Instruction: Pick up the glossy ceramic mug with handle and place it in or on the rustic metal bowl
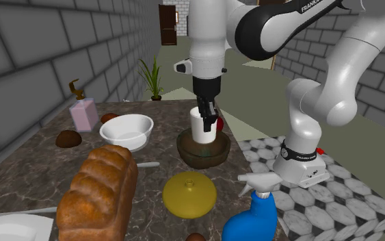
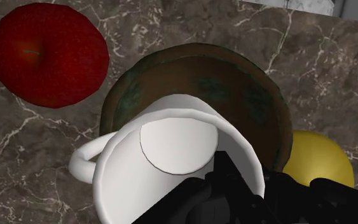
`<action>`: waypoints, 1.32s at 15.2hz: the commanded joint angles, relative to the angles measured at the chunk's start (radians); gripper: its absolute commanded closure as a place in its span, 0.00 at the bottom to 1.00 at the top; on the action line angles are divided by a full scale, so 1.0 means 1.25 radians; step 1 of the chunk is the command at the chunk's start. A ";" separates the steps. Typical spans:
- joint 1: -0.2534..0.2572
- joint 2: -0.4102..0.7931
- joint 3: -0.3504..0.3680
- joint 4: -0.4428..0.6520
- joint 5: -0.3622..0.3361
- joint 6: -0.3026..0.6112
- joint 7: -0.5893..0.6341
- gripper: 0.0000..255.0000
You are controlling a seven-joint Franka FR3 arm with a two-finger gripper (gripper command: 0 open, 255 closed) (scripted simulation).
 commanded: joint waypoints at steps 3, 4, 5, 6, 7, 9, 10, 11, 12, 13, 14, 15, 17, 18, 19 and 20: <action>0.000 0.000 0.000 0.000 0.000 0.000 0.000 0.00; 0.000 0.000 0.000 0.000 0.000 0.000 0.000 0.00; 0.000 0.000 0.000 0.000 0.000 0.000 0.000 0.00; 0.000 0.000 0.000 0.000 0.000 0.000 0.000 0.00; 0.000 0.000 0.000 0.000 0.000 0.000 0.000 0.00; 0.000 -0.006 -0.001 0.022 0.000 -0.028 0.000 0.00; 0.001 -0.011 -0.001 0.045 0.001 -0.056 -0.001 0.00; 0.001 -0.015 -0.001 0.070 0.001 -0.084 -0.001 0.00; 0.001 -0.017 -0.002 0.089 0.001 -0.106 -0.001 0.00; 0.001 -0.017 -0.002 0.089 0.001 -0.106 -0.001 0.00; 0.001 -0.017 -0.002 0.089 0.001 -0.106 -0.001 0.00; 0.001 -0.017 -0.002 0.089 0.001 -0.106 -0.001 0.00; 0.001 -0.017 -0.002 0.089 0.001 -0.106 -0.001 0.00; 0.001 -0.017 -0.002 0.089 0.001 -0.106 -0.001 0.00; 0.001 -0.017 -0.002 0.089 0.001 -0.106 -0.001 0.00; 0.001 -0.017 -0.002 0.089 0.001 -0.106 -0.001 0.00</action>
